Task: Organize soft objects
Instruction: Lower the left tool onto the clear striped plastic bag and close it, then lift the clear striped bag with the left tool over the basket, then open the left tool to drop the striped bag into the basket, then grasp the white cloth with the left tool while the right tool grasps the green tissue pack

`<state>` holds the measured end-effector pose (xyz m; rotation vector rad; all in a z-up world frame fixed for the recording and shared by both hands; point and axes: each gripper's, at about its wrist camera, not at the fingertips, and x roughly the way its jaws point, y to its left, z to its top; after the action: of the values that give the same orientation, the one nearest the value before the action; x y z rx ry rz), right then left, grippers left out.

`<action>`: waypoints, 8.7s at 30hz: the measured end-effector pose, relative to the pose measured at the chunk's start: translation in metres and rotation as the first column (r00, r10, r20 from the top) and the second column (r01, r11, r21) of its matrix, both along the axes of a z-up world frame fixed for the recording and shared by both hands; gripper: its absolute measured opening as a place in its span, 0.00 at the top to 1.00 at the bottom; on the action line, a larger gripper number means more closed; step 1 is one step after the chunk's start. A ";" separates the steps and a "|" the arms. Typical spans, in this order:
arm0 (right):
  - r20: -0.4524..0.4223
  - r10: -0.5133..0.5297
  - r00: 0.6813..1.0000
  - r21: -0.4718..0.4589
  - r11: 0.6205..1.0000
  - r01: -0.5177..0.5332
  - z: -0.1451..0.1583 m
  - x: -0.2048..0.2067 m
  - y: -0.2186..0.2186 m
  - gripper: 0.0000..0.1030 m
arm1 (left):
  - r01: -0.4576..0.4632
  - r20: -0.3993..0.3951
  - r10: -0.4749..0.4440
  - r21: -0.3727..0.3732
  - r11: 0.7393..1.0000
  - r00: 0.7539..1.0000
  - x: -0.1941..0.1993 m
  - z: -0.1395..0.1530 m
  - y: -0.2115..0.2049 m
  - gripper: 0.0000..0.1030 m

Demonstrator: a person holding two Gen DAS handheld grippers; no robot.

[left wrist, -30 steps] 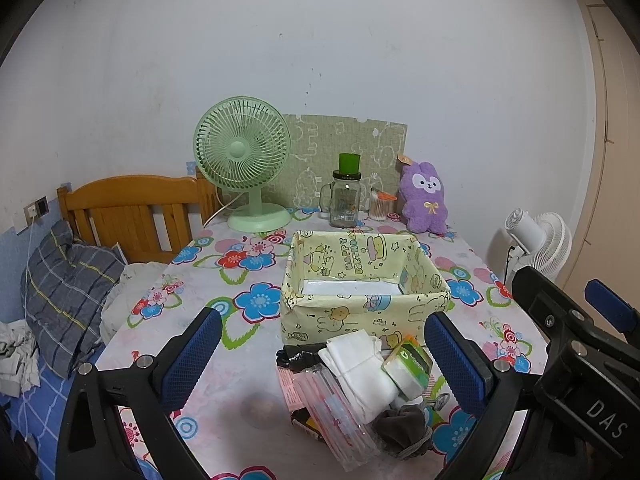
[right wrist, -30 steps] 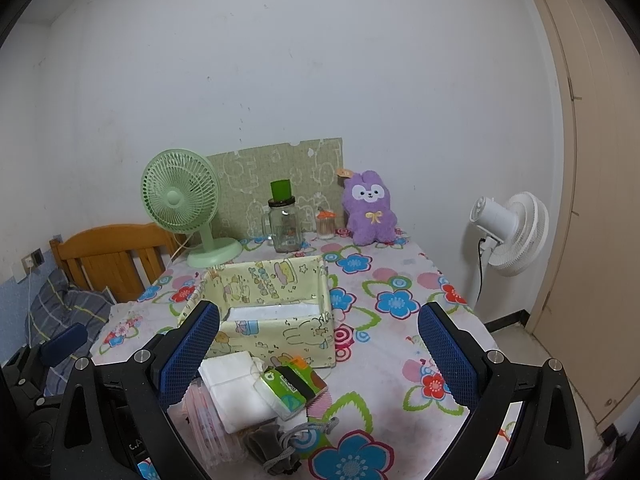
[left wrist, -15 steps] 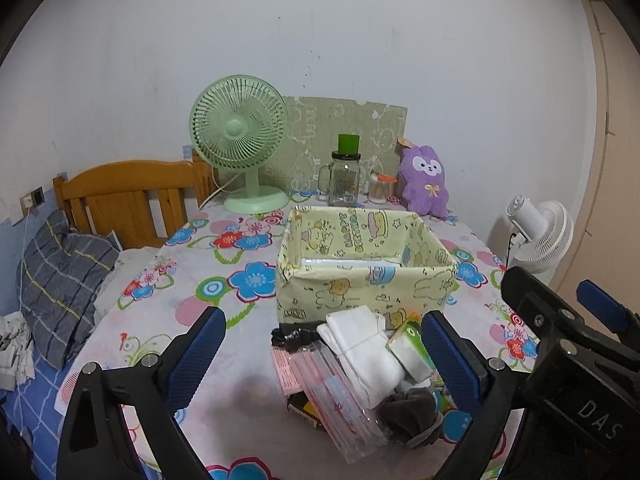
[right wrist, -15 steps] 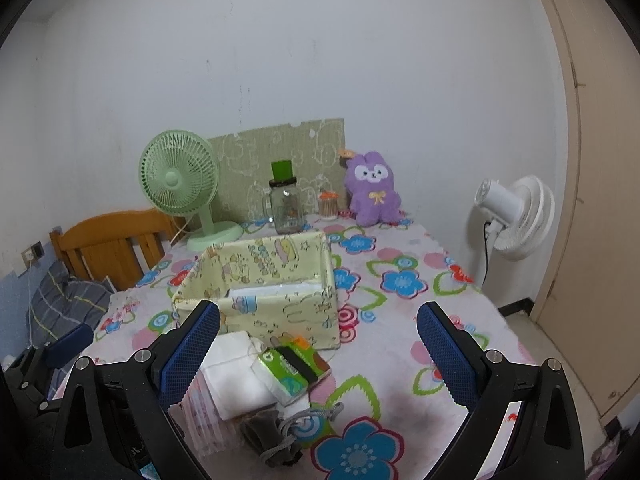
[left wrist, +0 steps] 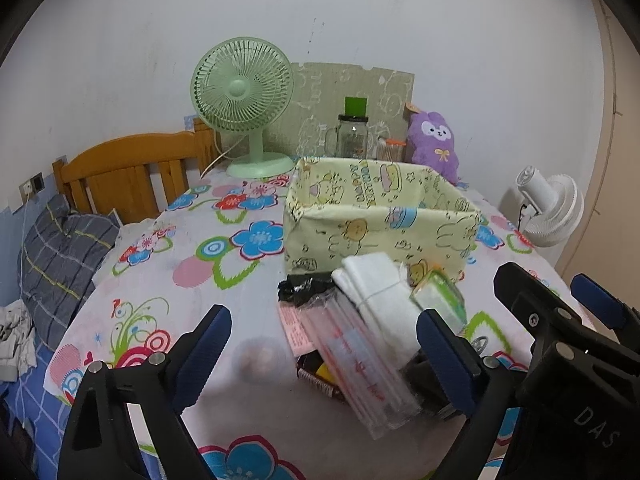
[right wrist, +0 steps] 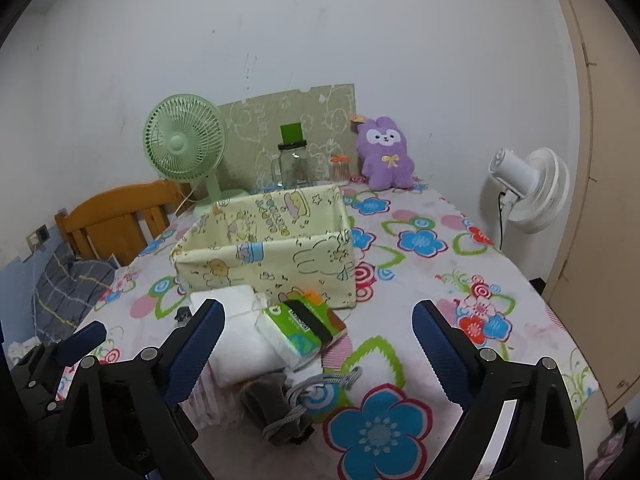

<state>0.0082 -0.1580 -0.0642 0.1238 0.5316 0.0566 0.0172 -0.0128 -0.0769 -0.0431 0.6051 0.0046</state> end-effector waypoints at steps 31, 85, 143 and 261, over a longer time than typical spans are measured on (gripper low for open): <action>-0.169 0.072 0.983 0.029 0.997 -0.068 -0.055 0.012 0.021 0.42 | 0.092 -0.084 -0.088 0.042 0.995 0.993 0.000 -0.046 -0.022 0.53; -0.068 0.078 0.995 0.030 0.997 -0.076 0.013 0.014 0.030 0.87 | 0.098 0.016 -0.098 0.010 0.995 0.995 0.001 0.020 -0.016 0.86; 0.028 0.023 0.999 0.026 0.999 -0.024 0.076 0.123 0.024 0.87 | 0.116 0.079 -0.117 0.012 0.993 0.990 0.108 0.081 -0.018 0.85; 0.027 0.072 0.997 -0.031 0.997 -0.071 0.065 0.052 0.004 0.03 | 0.086 0.016 -0.085 -0.041 0.995 0.996 0.048 0.058 -0.032 0.02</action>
<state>0.0598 -0.1539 0.0006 0.0747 0.5087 0.1198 0.0655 -0.0445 -0.0186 -0.0573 0.5919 -0.0911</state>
